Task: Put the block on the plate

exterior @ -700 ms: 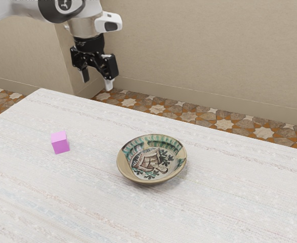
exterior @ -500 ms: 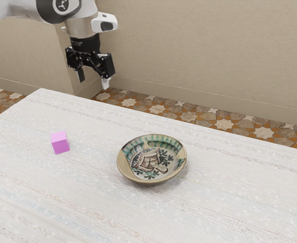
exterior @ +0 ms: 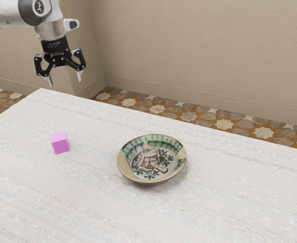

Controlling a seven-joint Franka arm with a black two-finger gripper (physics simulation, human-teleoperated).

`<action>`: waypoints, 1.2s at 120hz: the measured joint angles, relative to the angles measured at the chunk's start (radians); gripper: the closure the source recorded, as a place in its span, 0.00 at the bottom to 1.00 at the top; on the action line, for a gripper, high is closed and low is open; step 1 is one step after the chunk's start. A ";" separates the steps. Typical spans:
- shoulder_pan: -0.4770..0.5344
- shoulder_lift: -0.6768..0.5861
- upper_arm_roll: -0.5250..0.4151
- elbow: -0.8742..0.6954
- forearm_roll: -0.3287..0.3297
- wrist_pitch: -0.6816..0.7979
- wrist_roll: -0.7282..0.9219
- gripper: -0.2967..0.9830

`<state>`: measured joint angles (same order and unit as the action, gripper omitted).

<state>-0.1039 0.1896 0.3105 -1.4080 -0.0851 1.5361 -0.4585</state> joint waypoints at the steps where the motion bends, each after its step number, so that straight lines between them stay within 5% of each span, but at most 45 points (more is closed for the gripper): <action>1: 0.000 0.002 0.005 0.000 -0.003 0.001 -0.006 0.23; 34: -0.006 0.094 0.139 0.003 -0.060 -0.034 -0.159 0.23; 72: -0.005 0.226 0.143 0.035 -0.034 0.098 -0.303 0.23; 144: 0.094 0.413 0.133 0.102 -0.062 0.228 -0.271 0.23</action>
<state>-0.0103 0.6022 0.4432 -1.3058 -0.1471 1.7638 -0.7299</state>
